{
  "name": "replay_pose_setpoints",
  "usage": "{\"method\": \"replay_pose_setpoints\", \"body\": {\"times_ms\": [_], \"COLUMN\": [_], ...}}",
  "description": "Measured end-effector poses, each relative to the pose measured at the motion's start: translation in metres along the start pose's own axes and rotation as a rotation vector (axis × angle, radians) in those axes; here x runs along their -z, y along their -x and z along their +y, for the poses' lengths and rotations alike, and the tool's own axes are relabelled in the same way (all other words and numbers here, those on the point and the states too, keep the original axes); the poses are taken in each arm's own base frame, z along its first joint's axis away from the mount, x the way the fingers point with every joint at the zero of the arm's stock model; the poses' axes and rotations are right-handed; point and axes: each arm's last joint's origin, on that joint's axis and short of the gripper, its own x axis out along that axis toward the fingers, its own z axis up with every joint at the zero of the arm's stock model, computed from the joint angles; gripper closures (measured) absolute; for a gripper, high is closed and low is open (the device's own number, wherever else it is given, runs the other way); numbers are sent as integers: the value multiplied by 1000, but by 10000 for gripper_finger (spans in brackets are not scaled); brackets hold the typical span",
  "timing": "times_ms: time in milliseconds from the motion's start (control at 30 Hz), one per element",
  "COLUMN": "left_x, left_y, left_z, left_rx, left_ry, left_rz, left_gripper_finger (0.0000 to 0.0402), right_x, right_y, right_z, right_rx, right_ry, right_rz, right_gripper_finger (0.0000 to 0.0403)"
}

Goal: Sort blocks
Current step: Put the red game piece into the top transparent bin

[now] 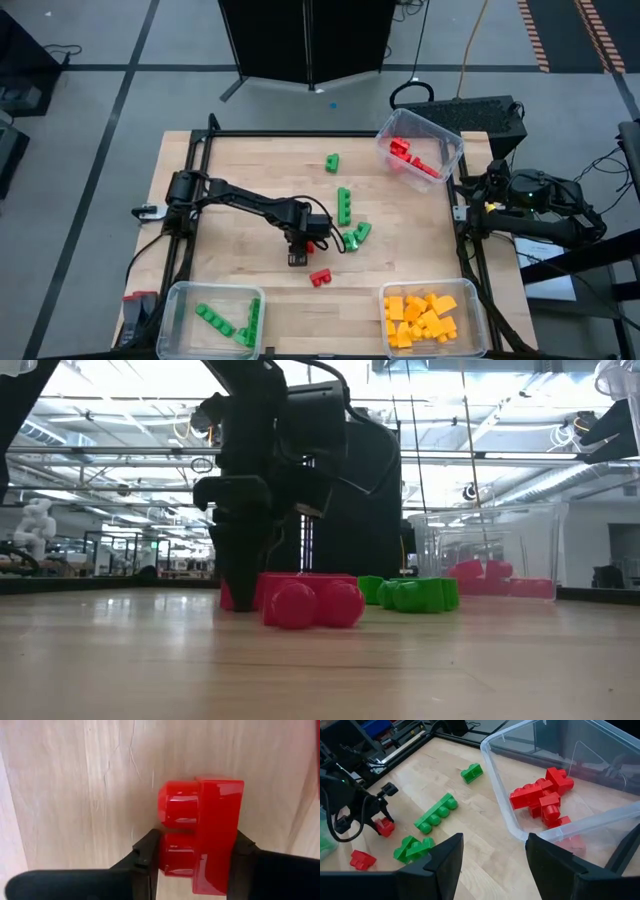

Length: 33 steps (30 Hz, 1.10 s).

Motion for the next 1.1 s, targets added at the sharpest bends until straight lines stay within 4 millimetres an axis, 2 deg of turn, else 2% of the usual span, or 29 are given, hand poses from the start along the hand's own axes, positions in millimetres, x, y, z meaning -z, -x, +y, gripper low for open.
{"method": "replay_pose_setpoints", "body": {"times_ms": [200, 433, 600, 767, 967, 1100], "left_x": [-4, -22, -51, -77, -84, -88], "left_y": [21, 77, 125, 160, 180, 183], "left_z": [7, 25, 53, 86, 135, 154], "left_rx": [-26, -83, -233, -256, -310, -264], "left_ry": [98, 229, 330, 380, 499, 548], "left_rz": [-69, -240, -524, -886, -1138, -1248], "left_gripper_finger": [308, 308, 308, 308, 308, 308], "right_x": [0, 0, 0, 0, 0, 0], "right_y": [0, 0, 0, 0, 0, 0], "right_z": [0, 0, 0, 0, 0, 0], "right_rx": [0, 1, 0, 0, 0, 2], "right_ry": [0, 3, 0, 0, 4, 15], "right_rz": [-1, -2, -1, -2, -2, -3], "right_gripper_finger": [195, 195, 195, 195, 195, 195]}}
